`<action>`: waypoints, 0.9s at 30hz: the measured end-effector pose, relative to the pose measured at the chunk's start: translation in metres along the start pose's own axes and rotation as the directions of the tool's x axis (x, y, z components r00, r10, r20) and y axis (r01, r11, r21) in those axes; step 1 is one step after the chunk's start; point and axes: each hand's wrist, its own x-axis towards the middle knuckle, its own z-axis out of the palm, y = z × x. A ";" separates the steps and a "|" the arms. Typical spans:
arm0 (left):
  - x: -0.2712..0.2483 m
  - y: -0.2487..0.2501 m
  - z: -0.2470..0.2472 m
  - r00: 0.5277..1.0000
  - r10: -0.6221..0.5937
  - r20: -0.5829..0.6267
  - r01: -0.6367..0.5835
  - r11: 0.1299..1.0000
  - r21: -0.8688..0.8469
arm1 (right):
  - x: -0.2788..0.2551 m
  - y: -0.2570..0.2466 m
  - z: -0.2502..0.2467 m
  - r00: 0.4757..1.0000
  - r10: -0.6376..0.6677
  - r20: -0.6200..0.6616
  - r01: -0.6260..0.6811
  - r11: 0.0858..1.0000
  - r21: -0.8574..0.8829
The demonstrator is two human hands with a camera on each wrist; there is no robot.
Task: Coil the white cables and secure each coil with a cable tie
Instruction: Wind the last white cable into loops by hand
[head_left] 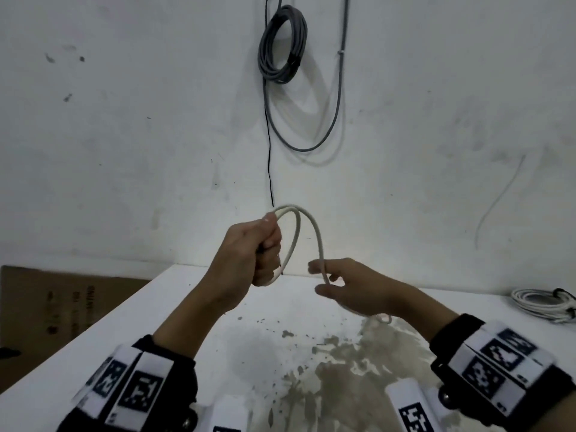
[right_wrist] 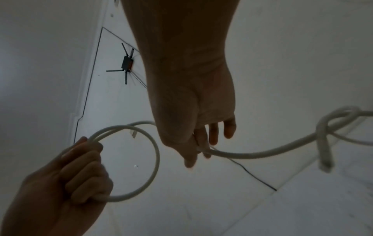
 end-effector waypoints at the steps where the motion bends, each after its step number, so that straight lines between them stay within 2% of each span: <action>1: 0.000 0.002 0.000 1.000 -0.017 -0.011 0.016 0.997 -0.082 | -0.001 -0.005 0.003 0.999 -0.045 -0.027 0.047 0.996 0.078; 3: 0.000 0.008 -0.004 0.998 -0.055 -0.037 0.041 0.948 -0.316 | -0.001 -0.007 0.008 0.994 -0.074 -0.079 0.089 0.973 0.211; 6: 0.002 0.016 -0.019 0.994 -0.046 -0.098 -0.017 0.828 -0.560 | -0.005 0.000 0.013 0.994 -0.057 -0.096 0.073 0.983 0.170; 8: 0.003 0.019 -0.029 0.988 -0.029 -0.151 -0.066 0.805 -0.589 | -0.008 0.010 0.017 0.995 -0.018 -0.093 0.031 0.991 0.133; 10: 0.003 0.017 -0.034 0.980 -0.011 -0.200 -0.106 0.819 -0.564 | -0.009 0.017 0.022 0.993 -0.003 -0.115 0.014 0.995 0.095; 14: 0.005 0.010 -0.025 0.973 0.069 -0.219 -0.148 0.919 -0.366 | -0.005 0.019 0.035 0.956 -0.189 -0.225 0.180 0.982 -0.059; 16: 0.003 0.004 -0.013 0.973 0.153 -0.170 -0.176 0.977 -0.124 | -0.002 0.016 0.038 0.917 -0.315 -0.243 0.286 0.947 -0.149; 18: -0.003 -0.004 0.000 0.976 0.215 -0.017 -0.206 0.953 0.222 | -0.001 0.009 0.038 0.850 -0.457 -0.263 0.393 0.882 -0.261; 20: -0.007 -0.015 0.010 0.972 0.167 0.165 -0.232 0.789 0.569 | -0.002 -0.001 0.035 0.754 -0.588 -0.294 0.487 0.800 -0.351; 21: -0.010 -0.021 0.013 0.967 0.126 0.220 -0.247 0.656 0.713 | -0.002 -0.005 0.033 0.699 -0.642 -0.315 0.529 0.761 -0.377; 22: -0.010 -0.028 0.013 0.959 0.145 0.244 -0.284 0.473 0.834 | -0.003 -0.009 0.031 0.651 -0.682 -0.333 0.561 0.728 -0.394; 23: -0.008 -0.033 0.014 0.940 0.195 0.282 -0.327 0.265 0.907 | -0.004 -0.011 0.029 0.623 -0.704 -0.341 0.575 0.708 -0.410; 25: -0.004 -0.035 0.015 0.920 0.179 0.348 -0.352 -0.006 0.936 | -0.006 -0.010 0.025 0.611 -0.724 -0.320 0.566 0.682 -0.463; 27: -0.001 -0.030 0.018 0.930 0.124 0.345 -0.315 -0.212 0.925 | -0.006 0.000 0.020 0.625 -0.737 -0.256 0.512 0.635 -0.578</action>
